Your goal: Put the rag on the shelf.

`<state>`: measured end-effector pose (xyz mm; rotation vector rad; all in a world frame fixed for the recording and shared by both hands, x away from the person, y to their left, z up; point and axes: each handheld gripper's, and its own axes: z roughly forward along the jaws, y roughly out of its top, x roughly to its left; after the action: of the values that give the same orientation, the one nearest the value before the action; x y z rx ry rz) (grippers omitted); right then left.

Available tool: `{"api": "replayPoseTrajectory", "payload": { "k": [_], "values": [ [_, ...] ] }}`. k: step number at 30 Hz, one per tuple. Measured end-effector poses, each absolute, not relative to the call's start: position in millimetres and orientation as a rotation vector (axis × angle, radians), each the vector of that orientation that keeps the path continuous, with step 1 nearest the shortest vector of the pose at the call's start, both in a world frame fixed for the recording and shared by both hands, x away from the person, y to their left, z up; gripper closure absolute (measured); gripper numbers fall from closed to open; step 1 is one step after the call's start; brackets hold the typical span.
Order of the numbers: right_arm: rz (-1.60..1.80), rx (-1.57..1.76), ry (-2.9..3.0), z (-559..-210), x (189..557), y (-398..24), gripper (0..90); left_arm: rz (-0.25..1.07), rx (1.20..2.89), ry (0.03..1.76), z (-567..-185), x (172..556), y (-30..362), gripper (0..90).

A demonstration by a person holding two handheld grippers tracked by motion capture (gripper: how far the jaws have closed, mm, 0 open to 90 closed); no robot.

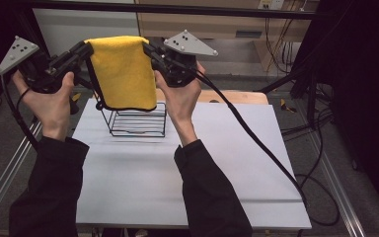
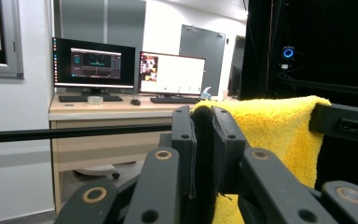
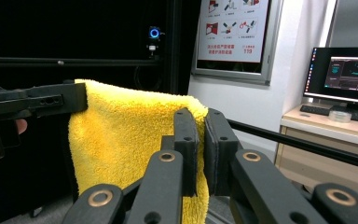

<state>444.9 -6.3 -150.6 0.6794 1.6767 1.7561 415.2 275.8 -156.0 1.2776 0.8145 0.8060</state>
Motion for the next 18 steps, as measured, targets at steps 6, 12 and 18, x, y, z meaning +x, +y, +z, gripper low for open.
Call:
{"api": "replayPoseTrajectory", "payload": {
  "k": [6, 12, 18],
  "values": [
    [1.744, 0.673, 1.67, -137, 451, -1, 85.1, 0.81, 1.268, 0.822, -146, 423, 279, 80.9],
    [1.736, 0.66, 1.663, -125, 458, 7, 85.1, 0.826, 1.259, 0.83, -134, 430, 285, 80.9],
    [1.737, 0.667, 1.659, -118, 466, 13, 85.1, 0.829, 1.25, 0.837, -126, 439, 289, 80.9]
  ]
}}
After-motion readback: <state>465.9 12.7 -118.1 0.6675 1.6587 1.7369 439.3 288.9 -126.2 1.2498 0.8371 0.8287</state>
